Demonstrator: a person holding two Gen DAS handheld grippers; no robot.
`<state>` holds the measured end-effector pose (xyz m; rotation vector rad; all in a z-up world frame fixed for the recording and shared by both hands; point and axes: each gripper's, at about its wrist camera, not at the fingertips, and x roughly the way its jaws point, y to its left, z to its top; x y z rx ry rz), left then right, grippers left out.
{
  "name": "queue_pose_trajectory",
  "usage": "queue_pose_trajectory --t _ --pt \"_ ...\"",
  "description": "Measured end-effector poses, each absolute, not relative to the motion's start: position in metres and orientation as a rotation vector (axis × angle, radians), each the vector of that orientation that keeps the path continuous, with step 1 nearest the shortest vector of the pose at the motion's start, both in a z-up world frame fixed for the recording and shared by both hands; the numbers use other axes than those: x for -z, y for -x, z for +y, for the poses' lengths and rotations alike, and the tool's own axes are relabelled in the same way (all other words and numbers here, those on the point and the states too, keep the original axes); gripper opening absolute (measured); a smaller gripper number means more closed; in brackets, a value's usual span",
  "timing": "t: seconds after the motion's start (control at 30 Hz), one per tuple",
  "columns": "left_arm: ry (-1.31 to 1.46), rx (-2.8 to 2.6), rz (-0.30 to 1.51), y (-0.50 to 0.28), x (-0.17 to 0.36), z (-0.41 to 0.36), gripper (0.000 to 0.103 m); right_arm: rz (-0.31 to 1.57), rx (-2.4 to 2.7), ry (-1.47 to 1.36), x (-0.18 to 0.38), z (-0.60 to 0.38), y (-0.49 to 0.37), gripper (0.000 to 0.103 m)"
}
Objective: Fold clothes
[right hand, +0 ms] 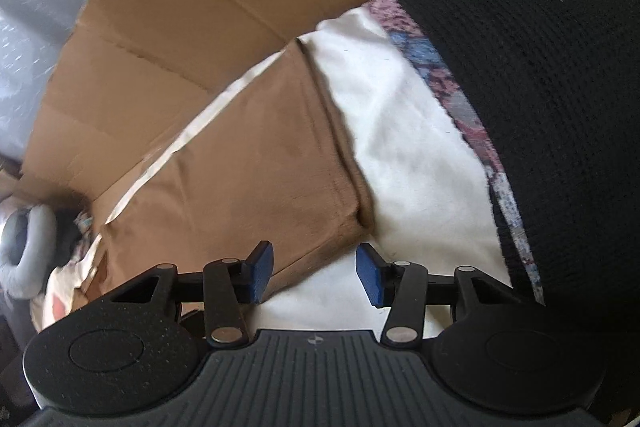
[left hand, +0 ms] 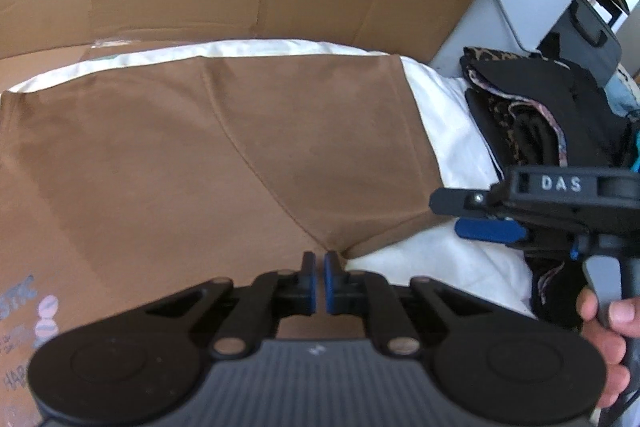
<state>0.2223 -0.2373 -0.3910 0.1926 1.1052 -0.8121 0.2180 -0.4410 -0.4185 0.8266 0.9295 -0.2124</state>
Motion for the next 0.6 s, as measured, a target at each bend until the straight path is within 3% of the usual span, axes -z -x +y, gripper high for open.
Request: queue_pose_trajectory --t 0.07,0.13,0.2,0.3,0.6 --pt "-0.196 0.816 1.116 -0.223 0.394 -0.239 0.005 0.919 0.228 -0.846 0.420 -0.443 -0.220 0.047" --pt "-0.197 0.816 1.130 -0.223 0.398 -0.240 0.006 0.919 0.253 -0.847 0.421 -0.445 -0.222 0.039" --pt "-0.202 0.814 1.133 -0.222 0.400 -0.239 0.006 0.937 0.279 -0.855 0.423 -0.447 -0.226 0.024" --pt "-0.202 0.816 1.134 -0.221 0.402 -0.238 0.006 0.949 0.305 -0.879 0.426 -0.451 -0.232 0.009" --pt "-0.226 0.837 1.126 -0.218 0.403 -0.244 0.007 0.880 0.227 -0.767 0.393 -0.445 -0.237 0.003"
